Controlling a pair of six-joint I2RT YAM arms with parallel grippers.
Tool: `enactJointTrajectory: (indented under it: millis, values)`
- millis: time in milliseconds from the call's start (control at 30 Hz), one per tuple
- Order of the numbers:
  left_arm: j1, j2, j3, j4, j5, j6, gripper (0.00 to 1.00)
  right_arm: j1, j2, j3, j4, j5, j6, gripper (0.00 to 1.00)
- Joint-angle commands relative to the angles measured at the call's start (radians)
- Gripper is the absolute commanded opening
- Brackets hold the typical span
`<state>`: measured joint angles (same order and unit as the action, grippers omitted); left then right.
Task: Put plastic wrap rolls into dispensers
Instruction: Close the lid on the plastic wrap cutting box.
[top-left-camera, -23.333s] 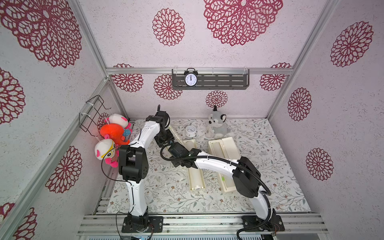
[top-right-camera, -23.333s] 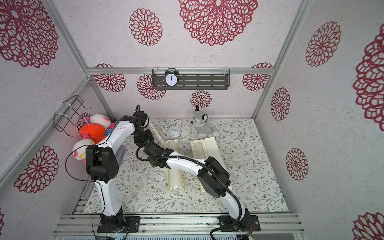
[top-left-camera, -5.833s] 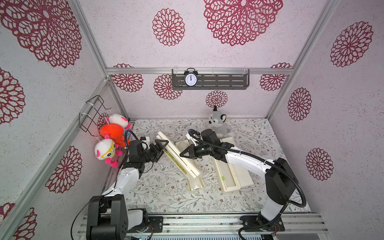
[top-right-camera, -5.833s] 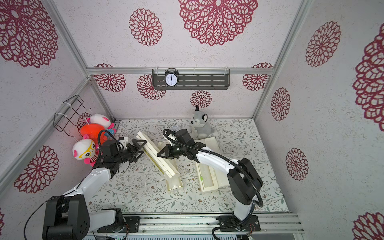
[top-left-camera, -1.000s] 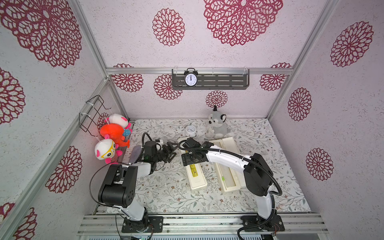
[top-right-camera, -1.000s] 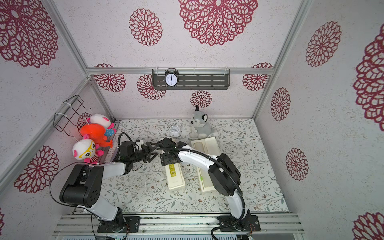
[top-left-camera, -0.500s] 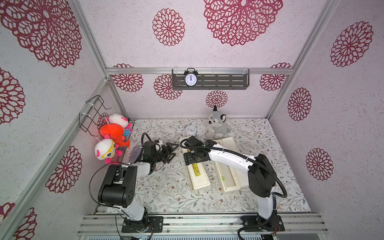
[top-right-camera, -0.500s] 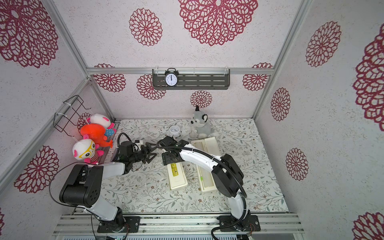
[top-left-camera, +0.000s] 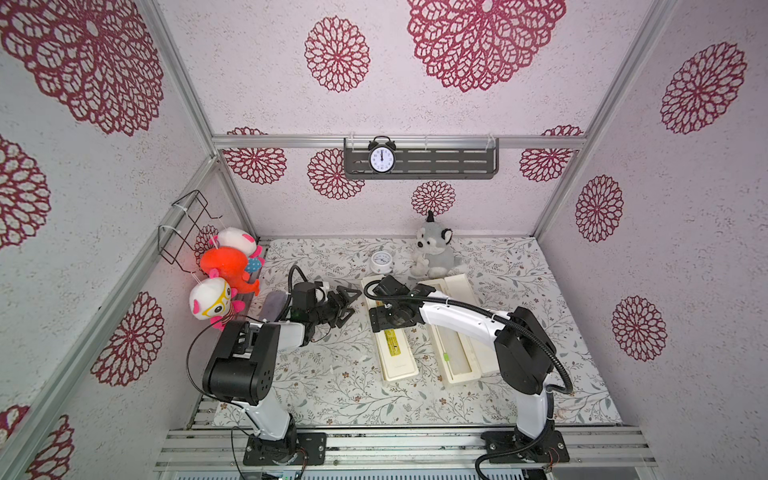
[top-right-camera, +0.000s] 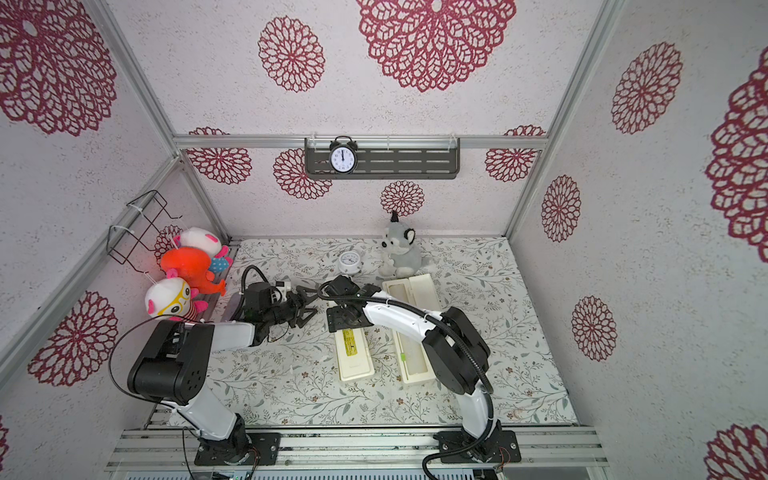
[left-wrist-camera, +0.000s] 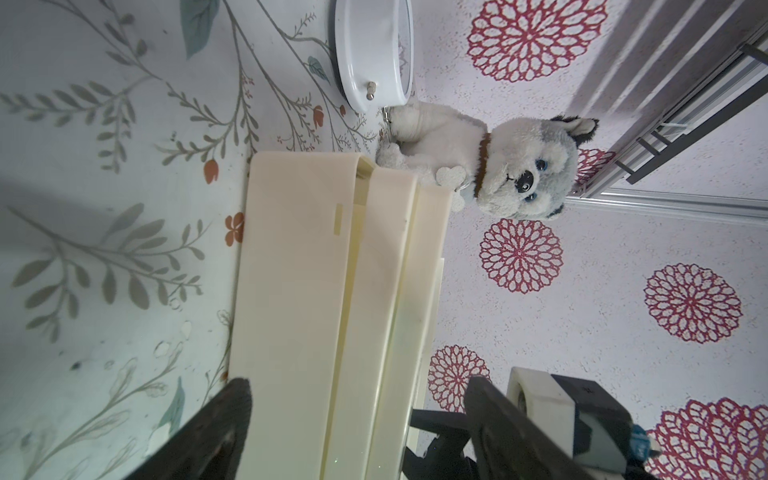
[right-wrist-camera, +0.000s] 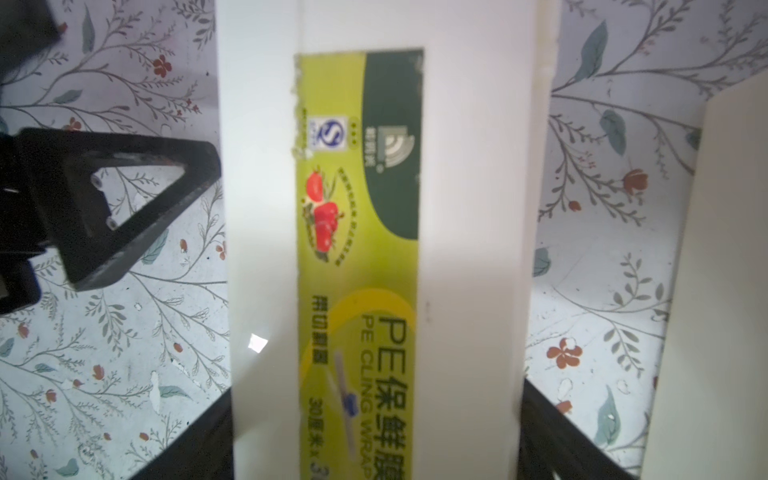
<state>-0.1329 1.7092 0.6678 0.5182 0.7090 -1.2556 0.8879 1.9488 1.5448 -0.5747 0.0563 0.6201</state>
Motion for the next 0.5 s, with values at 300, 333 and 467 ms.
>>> enactJointTrajectory:
  millis: [300, 333, 467]
  values:
    - [-0.047, 0.060, 0.022, 0.128, 0.018, -0.054, 0.88, -0.018, -0.034, 0.000, 0.031, -0.073, 0.036, 0.84]
    - [-0.047, 0.064, 0.017, 0.144, 0.020, -0.062, 0.89, -0.017, -0.029, 0.004, 0.030, -0.073, 0.034, 0.84]
    - [-0.054, 0.084, 0.016, 0.172, 0.024, -0.071, 0.89, -0.003, -0.001, 0.034, 0.006, -0.060, 0.021, 0.84]
